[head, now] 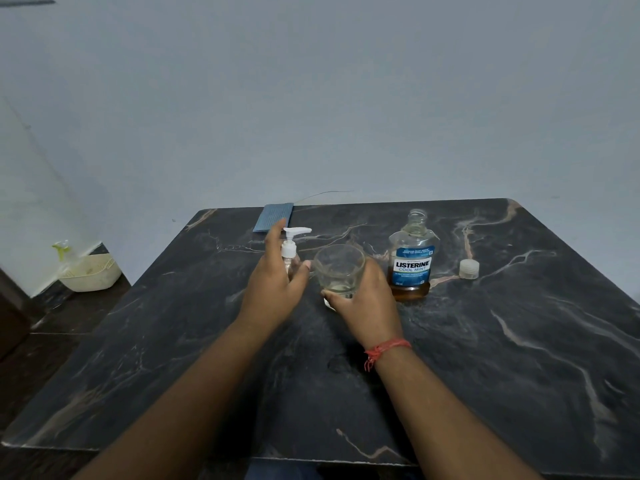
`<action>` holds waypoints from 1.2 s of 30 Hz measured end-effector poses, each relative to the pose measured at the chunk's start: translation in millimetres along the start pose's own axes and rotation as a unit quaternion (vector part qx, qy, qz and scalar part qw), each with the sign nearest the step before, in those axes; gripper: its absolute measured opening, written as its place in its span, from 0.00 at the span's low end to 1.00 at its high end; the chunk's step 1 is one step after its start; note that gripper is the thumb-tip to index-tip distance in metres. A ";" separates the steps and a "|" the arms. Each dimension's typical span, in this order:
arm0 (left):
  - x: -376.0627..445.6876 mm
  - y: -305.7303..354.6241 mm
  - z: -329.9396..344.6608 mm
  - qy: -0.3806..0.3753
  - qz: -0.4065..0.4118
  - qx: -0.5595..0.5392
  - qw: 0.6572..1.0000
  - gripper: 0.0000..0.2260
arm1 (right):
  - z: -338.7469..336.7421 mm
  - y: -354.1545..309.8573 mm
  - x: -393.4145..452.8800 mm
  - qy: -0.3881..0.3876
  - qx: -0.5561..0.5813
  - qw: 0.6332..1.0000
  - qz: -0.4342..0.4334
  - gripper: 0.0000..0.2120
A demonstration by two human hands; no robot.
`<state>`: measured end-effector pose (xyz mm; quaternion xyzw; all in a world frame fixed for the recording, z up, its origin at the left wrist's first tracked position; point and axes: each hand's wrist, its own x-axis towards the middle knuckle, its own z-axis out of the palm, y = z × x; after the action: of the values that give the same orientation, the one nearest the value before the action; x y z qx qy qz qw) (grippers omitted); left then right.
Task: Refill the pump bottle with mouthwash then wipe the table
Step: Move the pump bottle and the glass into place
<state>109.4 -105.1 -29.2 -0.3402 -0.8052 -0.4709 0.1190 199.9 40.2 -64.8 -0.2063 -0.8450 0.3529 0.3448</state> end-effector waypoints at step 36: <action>-30.1 -53.4 -12.1 -0.061 -0.165 -0.050 0.983 0.20 | -2.6 -13.4 1.1 -0.072 -0.023 0.997 0.030 0.31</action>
<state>94.9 -145.8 -74.4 -0.2368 -0.8312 -0.5023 -0.0272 199.6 33.1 -53.1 -0.2136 -0.8689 0.3574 0.2676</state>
